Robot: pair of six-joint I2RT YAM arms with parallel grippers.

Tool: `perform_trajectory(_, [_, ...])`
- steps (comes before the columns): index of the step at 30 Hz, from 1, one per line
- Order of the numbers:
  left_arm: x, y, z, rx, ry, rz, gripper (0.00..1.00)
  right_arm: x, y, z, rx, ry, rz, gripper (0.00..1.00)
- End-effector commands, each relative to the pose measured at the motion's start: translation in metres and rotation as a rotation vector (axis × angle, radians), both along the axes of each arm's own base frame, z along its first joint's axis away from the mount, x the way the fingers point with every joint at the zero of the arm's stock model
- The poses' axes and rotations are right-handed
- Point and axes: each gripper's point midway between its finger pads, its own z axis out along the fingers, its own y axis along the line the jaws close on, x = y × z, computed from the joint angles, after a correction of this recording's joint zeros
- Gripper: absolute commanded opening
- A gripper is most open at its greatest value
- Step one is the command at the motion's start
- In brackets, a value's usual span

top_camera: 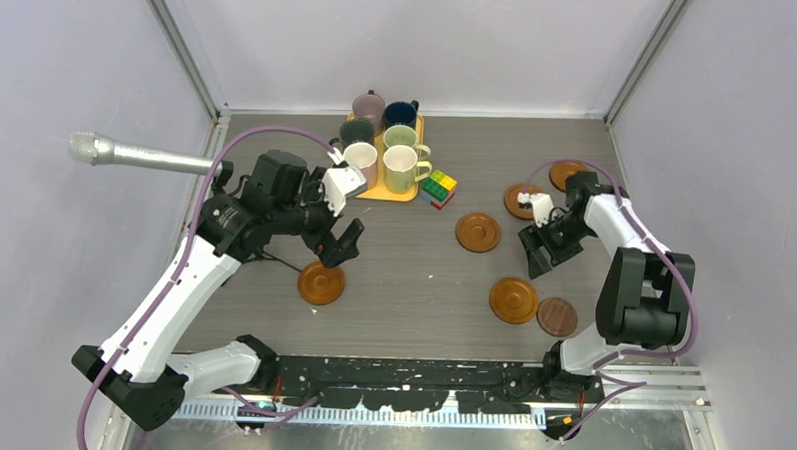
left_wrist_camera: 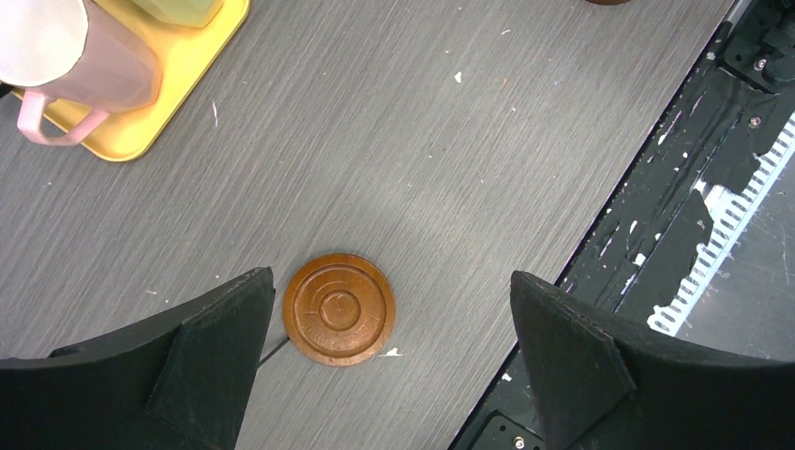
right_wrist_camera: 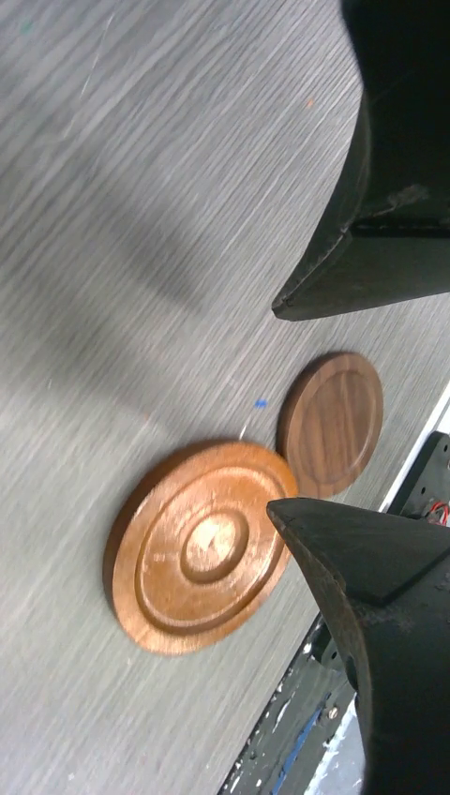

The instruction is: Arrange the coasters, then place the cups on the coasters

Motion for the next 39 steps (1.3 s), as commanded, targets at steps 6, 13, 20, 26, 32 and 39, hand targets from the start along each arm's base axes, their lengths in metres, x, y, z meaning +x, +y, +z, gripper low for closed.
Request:
perform_trajectory(6, [0.003, -0.003, 0.007, -0.021, -0.040, -0.014, 1.00, -0.020, 0.024, -0.019, -0.099, -0.009, 0.081, 0.75])
perform_trajectory(13, [0.003, -0.003, 0.007, -0.020, -0.038, -0.017, 1.00, -0.016, 0.015, -0.038, -0.201, -0.036, 0.069, 0.73])
perform_trajectory(20, [0.003, -0.002, 0.003, -0.011, -0.034, -0.015, 1.00, 0.005, -0.007, -0.050, -0.259, -0.047, -0.045, 0.65])
perform_trajectory(26, [0.004, -0.002, 0.001, -0.006, -0.030, -0.012, 1.00, 0.036, -0.070, -0.045, -0.265, -0.069, -0.133, 0.54])
perform_trajectory(32, [0.006, -0.004, 0.000, -0.003, -0.023, -0.014, 1.00, 0.084, -0.130, -0.039, -0.279, -0.115, -0.255, 0.48])
perform_trajectory(39, [0.008, -0.004, -0.003, 0.009, -0.011, -0.011, 1.00, 0.130, -0.187, -0.043, -0.330, -0.158, -0.352, 0.45])
